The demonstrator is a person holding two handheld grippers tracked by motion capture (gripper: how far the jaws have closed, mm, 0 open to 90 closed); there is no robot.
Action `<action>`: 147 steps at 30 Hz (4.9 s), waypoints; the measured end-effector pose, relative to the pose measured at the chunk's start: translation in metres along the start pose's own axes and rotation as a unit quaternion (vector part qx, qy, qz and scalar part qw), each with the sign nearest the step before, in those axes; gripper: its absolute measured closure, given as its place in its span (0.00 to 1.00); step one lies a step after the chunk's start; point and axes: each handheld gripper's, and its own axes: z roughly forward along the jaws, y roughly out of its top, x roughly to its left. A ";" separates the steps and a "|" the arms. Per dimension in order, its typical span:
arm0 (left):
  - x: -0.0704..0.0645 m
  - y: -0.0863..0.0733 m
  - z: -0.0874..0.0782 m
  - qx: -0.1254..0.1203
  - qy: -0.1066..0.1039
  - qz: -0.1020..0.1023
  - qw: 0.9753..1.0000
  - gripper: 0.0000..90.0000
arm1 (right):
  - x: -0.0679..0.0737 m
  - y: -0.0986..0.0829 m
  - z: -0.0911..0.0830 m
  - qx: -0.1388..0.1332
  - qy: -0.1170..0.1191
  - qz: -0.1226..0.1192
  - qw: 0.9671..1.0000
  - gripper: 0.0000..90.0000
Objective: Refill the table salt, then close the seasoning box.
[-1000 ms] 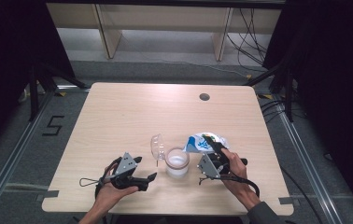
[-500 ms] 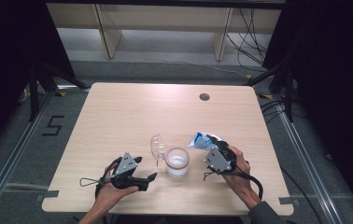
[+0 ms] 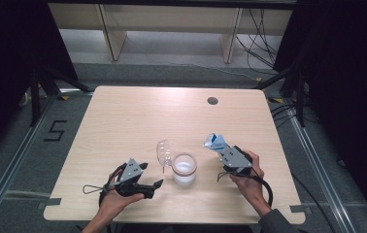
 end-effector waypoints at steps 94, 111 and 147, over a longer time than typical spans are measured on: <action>0.001 0.000 -0.001 -0.011 0.005 -0.006 1.000 0.18 | -0.026 -0.037 -0.060 0.004 0.039 0.281 0.959 0.36; 0.004 -0.002 -0.006 -0.009 0.019 -0.015 1.000 0.19 | -0.015 -0.046 -0.070 0.024 0.068 0.291 0.954 0.34; 0.003 0.011 -0.014 -0.053 0.031 -0.014 0.998 0.61 | -0.002 -0.063 -0.106 0.050 0.081 0.299 0.950 0.32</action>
